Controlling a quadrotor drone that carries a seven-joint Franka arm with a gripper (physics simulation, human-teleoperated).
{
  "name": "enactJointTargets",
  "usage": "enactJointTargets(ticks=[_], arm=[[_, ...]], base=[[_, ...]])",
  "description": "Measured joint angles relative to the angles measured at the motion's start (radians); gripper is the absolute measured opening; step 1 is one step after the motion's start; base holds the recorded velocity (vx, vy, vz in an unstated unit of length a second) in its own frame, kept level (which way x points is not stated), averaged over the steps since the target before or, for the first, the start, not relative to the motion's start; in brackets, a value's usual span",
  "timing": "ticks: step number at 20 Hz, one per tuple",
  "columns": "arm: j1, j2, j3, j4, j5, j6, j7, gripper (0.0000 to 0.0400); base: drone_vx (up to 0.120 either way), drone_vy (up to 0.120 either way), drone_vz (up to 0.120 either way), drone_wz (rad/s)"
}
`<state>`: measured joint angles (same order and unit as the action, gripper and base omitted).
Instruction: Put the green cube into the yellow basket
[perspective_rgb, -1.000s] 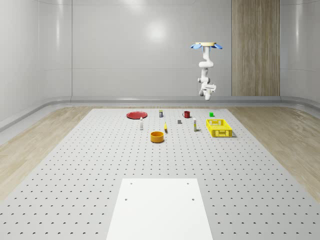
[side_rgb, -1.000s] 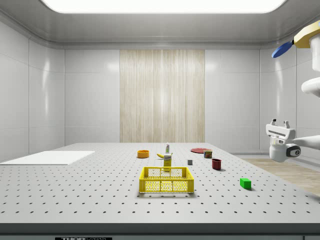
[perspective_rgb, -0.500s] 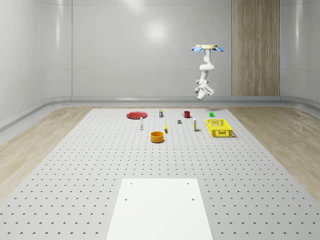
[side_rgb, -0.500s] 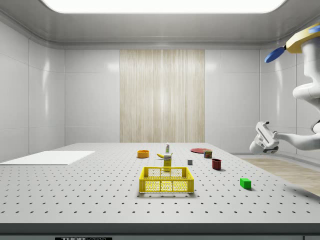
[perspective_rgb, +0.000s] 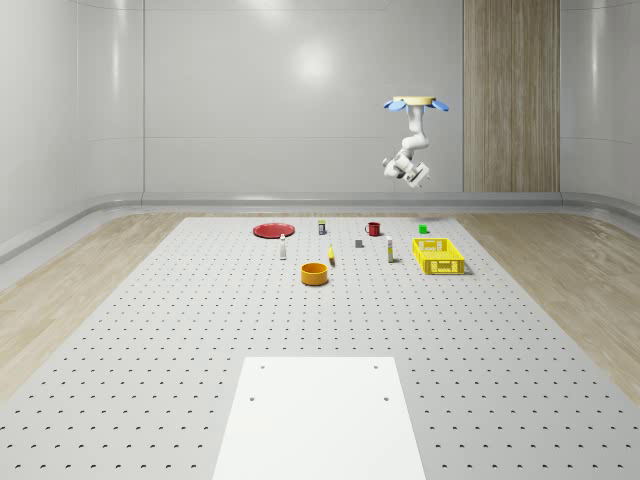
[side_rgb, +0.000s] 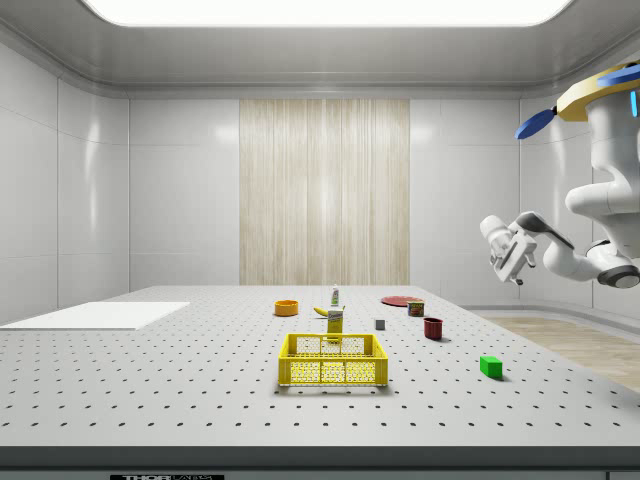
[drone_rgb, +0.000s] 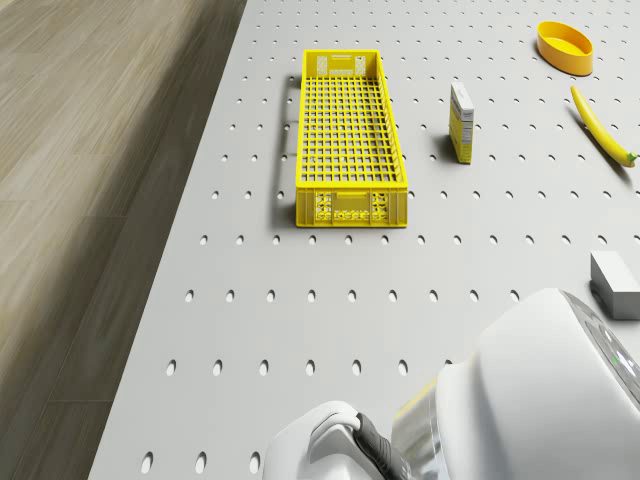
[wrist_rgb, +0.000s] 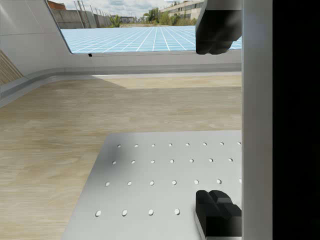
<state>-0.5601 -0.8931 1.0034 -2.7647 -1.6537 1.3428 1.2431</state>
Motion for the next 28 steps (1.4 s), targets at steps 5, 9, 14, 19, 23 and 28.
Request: enactJointTargets(ticks=[5, 9, 14, 19, 23, 28], arm=[[-0.236, -0.061, 0.136, -0.1, -0.234, -0.109, 0.166, 0.04], [-0.351, -0.102, 0.192, -0.123, -0.303, -0.158, 0.241, 0.04], [-0.427, -0.141, 0.229, -0.13, -0.328, -0.177, 0.291, 0.04], [-0.464, -0.173, 0.251, -0.131, -0.327, -0.172, 0.319, 0.04], [-0.482, -0.197, 0.262, -0.13, -0.32, -0.159, 0.333, 0.04], [-0.497, -0.224, 0.274, -0.129, -0.307, -0.138, 0.346, 0.04]], base=[[0.096, 0.0, -0.12, 0.0], [0.07, 0.0, -0.12, 0.0], [0.12, 0.0, -0.12, 0.0], [0.0, -0.072, -0.104, 0.0], [0.0, 0.0, -0.11, 0.0], [0.0, 0.0, -0.12, 0.0]])
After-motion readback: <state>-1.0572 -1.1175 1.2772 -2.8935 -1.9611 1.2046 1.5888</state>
